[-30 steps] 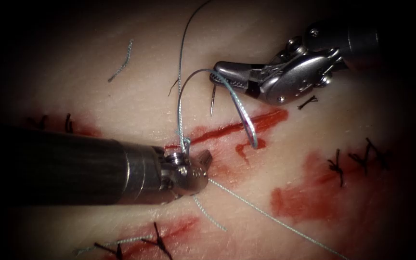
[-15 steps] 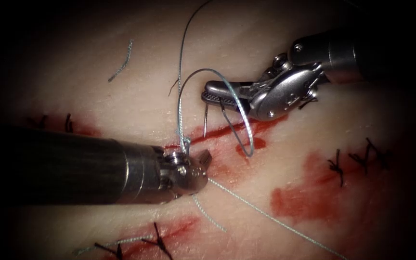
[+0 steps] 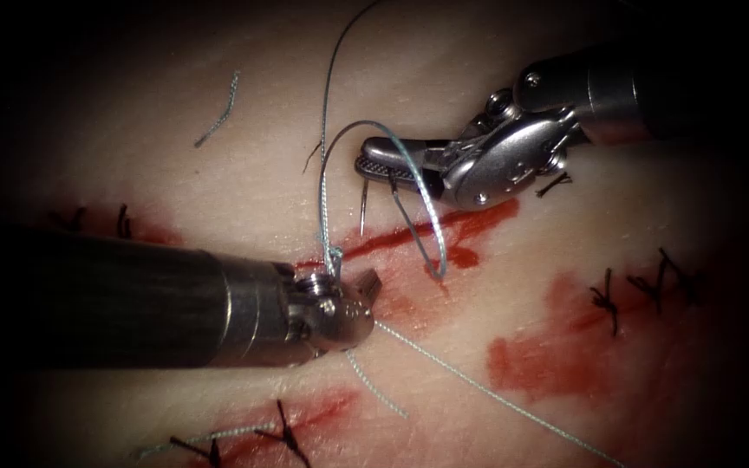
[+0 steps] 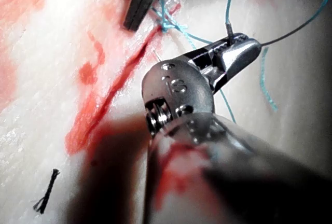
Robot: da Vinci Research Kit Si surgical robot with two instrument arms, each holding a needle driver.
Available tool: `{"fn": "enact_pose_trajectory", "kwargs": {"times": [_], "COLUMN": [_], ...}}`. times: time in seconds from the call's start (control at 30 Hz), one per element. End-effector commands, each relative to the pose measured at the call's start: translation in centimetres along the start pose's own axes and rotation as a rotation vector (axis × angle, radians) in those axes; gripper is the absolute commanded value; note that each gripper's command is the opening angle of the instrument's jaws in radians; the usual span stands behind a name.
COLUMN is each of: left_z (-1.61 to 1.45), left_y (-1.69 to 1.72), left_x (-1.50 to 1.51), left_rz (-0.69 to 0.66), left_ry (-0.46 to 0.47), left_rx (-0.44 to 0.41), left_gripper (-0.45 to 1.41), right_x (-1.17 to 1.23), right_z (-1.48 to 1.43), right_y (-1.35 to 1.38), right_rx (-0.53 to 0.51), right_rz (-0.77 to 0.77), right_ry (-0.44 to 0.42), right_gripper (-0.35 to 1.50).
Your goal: Wound Closure
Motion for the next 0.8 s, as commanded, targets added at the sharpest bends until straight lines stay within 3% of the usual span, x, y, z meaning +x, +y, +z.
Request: {"fn": "enact_pose_trajectory", "kwargs": {"times": [0.03,0.27,0.8], "left_z": [0.05,0.05,0.05], "left_y": [0.06,0.06,0.06], "left_x": [0.01,0.01,0.01], "left_rz": [0.0,0.0,-0.001], "left_ry": [-0.001,-0.001,-0.001], "left_rx": [-0.001,-0.001,0.0], "left_gripper": [-0.45,-0.45,-0.45], "right_x": [-0.06,-0.09,-0.1], "right_z": [0.05,0.02,0.04], "right_y": [-0.03,-0.04,-0.04], "right_rx": [0.004,0.08,0.076], "right_rz": [-0.01,-0.01,-0.046], "right_ry": [0.006,0.044,0.034], "right_gripper": [-0.35,-0.35,-0.35]}}
